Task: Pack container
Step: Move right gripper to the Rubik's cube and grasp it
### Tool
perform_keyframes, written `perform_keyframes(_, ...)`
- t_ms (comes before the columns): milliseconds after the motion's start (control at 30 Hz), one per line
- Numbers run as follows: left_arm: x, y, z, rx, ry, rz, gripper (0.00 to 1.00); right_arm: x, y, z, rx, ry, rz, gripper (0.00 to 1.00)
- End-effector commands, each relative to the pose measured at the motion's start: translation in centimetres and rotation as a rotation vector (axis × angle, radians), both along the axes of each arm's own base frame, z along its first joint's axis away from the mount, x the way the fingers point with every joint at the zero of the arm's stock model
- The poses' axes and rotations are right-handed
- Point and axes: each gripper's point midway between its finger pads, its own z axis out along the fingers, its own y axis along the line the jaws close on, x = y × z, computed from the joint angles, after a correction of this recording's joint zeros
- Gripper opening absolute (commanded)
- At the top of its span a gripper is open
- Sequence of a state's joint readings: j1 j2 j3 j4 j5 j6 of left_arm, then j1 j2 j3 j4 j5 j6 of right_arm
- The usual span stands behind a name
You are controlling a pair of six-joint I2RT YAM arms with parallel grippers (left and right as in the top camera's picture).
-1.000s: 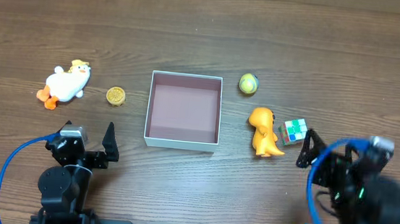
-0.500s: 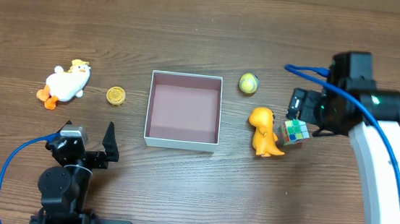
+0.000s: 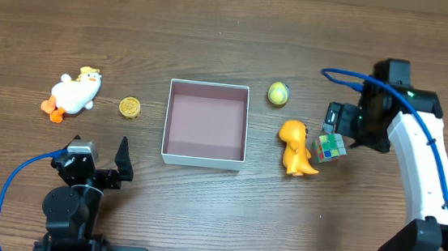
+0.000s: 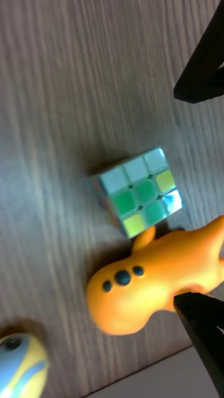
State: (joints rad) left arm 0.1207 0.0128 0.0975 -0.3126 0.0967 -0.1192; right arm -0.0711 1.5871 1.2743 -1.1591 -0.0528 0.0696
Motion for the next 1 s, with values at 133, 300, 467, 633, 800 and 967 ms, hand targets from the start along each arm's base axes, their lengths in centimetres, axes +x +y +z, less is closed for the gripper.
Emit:
perform_keyframes(133, 0.0, 0.2, 0.1, 0.023, -0.007, 0.005, 1.00, -0.3, 1.0, -0.1, 0.052, -0.011, 0.178, 1.00)
perform_keyframes(300, 0.0, 0.2, 0.1, 0.023, -0.007, 0.005, 1.00, -0.7, 1.0, -1.3, 0.041, -0.008, 0.255, 1.00)
perform_keyframes(467, 0.0, 0.2, 0.1, 0.023, -0.007, 0.005, 1.00, -1.1, 1.0, -3.5, 0.039, -0.009, 0.276, 1.00)
perform_keyframes(633, 0.0, 0.2, 0.1, 0.023, -0.007, 0.005, 1.00, -0.4, 0.9, -4.3, 0.030, -0.045, 0.277, 1.00)
perform_keyframes(800, 0.0, 0.2, 0.1, 0.023, -0.007, 0.005, 1.00, 0.8, 0.8, -4.4, 0.013, -0.102, 0.300, 1.00)
perform_keyframes(967, 0.0, 0.2, 0.1, 0.023, -0.007, 0.005, 1.00, 0.8, 0.5, -5.0, -0.009, -0.106, 0.303, 1.00)
